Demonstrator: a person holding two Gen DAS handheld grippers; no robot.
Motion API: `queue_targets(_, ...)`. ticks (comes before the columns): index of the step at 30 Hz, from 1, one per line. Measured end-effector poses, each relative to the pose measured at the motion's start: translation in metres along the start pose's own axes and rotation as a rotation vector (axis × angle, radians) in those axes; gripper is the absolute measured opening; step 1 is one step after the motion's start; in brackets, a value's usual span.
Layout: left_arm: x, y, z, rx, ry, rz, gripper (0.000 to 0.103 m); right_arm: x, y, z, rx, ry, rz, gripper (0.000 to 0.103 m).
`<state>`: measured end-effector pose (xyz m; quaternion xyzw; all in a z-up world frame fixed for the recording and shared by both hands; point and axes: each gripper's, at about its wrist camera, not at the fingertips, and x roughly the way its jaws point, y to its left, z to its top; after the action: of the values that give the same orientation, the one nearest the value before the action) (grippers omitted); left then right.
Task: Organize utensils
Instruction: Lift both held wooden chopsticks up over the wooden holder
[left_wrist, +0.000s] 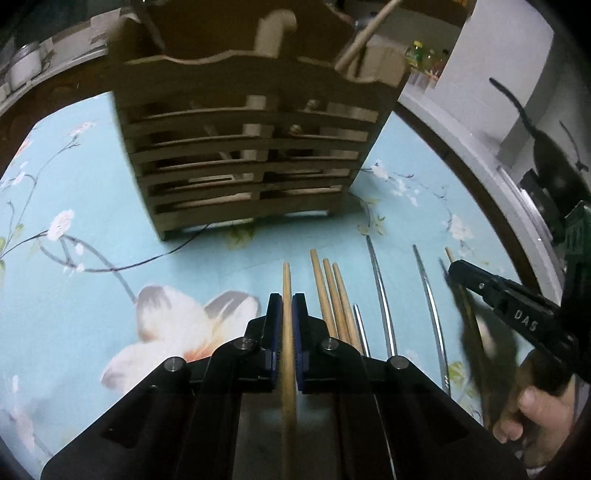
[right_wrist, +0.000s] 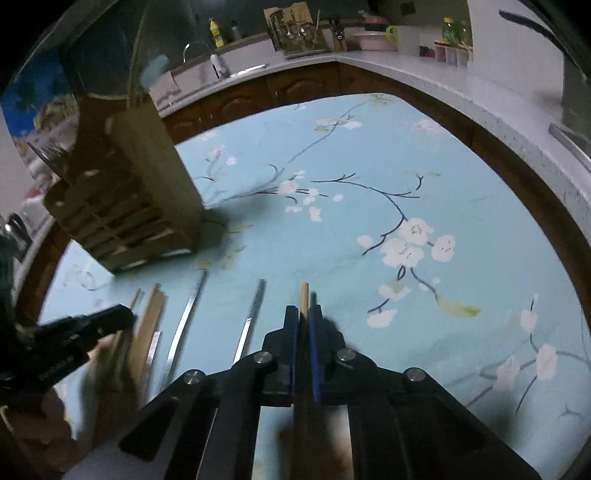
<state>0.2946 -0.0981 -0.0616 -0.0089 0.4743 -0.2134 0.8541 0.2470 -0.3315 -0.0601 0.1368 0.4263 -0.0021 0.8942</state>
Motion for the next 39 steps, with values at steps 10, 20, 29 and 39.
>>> queue_targets(10,-0.083,0.009,-0.008,-0.051,-0.137,-0.083,0.004,-0.06,0.026,0.001,-0.022,-0.093,0.112,0.005)
queue_targets(20,-0.165,-0.004,-0.01,-0.047,-0.296,-0.118,0.004,-0.126,0.054,0.016,-0.071,-0.241,0.186,0.005)
queue_targets(29,-0.21,0.003,-0.006,-0.058,-0.404,-0.103,0.005,-0.169,0.069,0.035,-0.109,-0.36,0.207,0.005)
queue_targets(39,-0.221,0.012,0.005,-0.072,-0.458,-0.096,0.005,-0.167,0.074,0.049,-0.114,-0.375,0.216,0.005)
